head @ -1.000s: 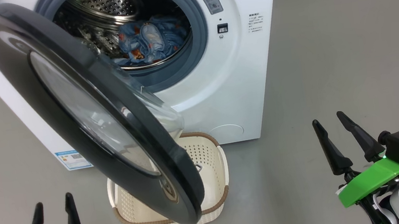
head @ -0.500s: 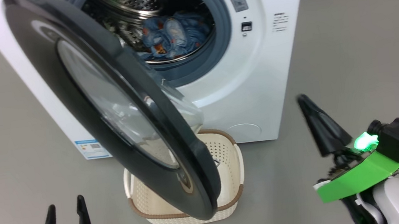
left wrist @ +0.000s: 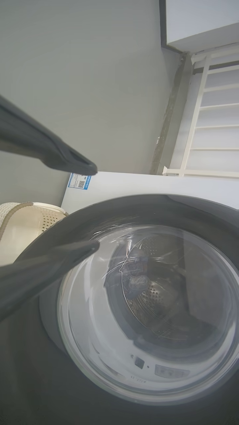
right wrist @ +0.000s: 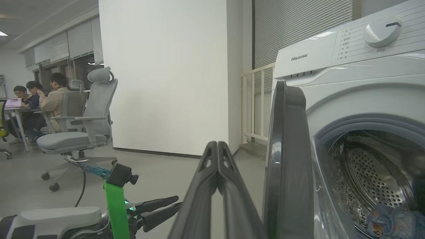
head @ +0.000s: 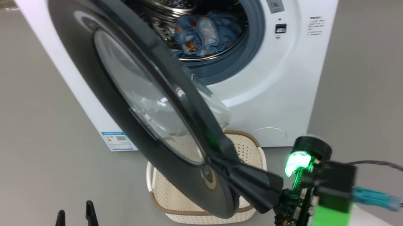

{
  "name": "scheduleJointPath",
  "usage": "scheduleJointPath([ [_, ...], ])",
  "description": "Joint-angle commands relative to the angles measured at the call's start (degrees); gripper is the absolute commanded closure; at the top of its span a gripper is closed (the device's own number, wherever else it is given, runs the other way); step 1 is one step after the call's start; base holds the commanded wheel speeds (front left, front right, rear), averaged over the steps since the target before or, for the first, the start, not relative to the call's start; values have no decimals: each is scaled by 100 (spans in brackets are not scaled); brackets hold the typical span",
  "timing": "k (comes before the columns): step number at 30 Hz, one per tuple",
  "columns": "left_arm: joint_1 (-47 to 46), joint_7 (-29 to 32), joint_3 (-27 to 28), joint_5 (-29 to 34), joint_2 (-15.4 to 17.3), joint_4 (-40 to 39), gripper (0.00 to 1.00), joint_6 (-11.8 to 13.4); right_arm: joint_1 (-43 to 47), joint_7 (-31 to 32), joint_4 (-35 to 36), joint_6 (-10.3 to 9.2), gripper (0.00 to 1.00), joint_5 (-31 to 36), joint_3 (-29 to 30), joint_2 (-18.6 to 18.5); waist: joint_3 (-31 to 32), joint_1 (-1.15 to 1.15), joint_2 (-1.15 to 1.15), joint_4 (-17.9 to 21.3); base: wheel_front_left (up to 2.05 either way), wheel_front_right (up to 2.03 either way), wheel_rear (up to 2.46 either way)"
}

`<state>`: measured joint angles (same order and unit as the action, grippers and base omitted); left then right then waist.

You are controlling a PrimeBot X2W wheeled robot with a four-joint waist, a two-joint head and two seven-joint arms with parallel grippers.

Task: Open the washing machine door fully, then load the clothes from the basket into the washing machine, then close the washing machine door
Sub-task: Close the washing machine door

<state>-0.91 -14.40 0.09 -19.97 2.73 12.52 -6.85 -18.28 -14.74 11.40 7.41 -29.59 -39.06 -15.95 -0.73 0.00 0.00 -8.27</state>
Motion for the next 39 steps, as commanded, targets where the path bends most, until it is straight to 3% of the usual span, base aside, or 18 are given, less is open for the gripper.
scheduleJointPath([
  [1,-146,-60,170,-13,52,-101,0,-27,-195,-26,-116,8,100,-77,-240,-81,42,0,0,-144,0,0,0],
  [8,-115,-60,142,-41,34,-65,0,-42,-347,-26,-1280,8,100,-332,-862,-353,39,0,0,-435,0,0,0],
  [19,-148,-60,158,-56,21,-84,0,-53,-496,-26,-2028,8,100,-479,-769,-384,-119,0,0,-705,0,0,0],
  [24,-170,-60,184,-70,19,-106,0,-56,-491,-26,-2251,8,100,-392,-424,-460,-267,0,0,-720,0,0,0],
  [39,-719,-60,88,-124,16,-235,0,-63,-1245,-26,-2806,8,100,43,1599,-826,-1477,0,0,-766,0,0,0],
])
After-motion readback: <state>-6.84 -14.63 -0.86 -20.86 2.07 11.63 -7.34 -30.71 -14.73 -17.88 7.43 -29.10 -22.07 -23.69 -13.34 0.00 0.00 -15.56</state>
